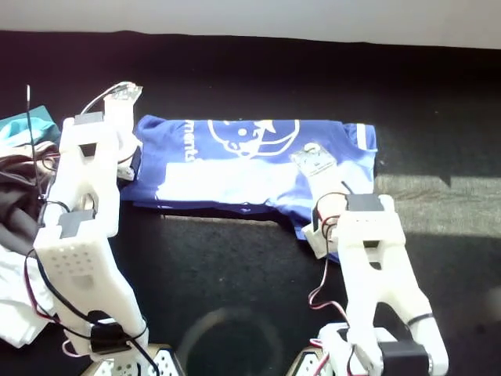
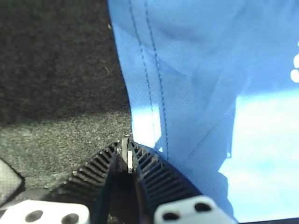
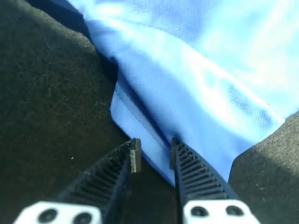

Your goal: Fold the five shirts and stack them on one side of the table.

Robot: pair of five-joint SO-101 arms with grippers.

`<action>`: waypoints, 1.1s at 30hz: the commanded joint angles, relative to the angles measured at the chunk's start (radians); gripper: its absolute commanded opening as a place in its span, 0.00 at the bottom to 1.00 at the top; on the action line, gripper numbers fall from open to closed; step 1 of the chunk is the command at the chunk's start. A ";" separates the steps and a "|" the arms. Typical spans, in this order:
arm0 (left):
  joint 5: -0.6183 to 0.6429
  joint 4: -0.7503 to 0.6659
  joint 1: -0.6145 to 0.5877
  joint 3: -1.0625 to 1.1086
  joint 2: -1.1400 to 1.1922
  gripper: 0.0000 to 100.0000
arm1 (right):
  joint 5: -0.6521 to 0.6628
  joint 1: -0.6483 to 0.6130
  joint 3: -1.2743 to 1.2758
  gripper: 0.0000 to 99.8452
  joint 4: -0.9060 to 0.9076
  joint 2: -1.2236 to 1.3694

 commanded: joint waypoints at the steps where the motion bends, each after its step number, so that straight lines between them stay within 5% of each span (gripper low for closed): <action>1: 0.003 -0.031 0.001 0.007 -0.007 0.01 | 0.008 0.002 0.004 0.11 -0.124 0.097; 15: 0.003 -0.032 0.001 0.007 -0.007 0.01 | 0.008 0.156 -0.369 0.11 -0.194 0.412; 29: 0.003 -0.032 0.001 0.007 -0.005 0.01 | 0.009 0.113 -0.444 0.11 -0.113 0.458; 33: 0.003 -0.032 0.001 0.007 -0.005 0.01 | 0.006 0.114 -0.458 0.01 -0.094 0.447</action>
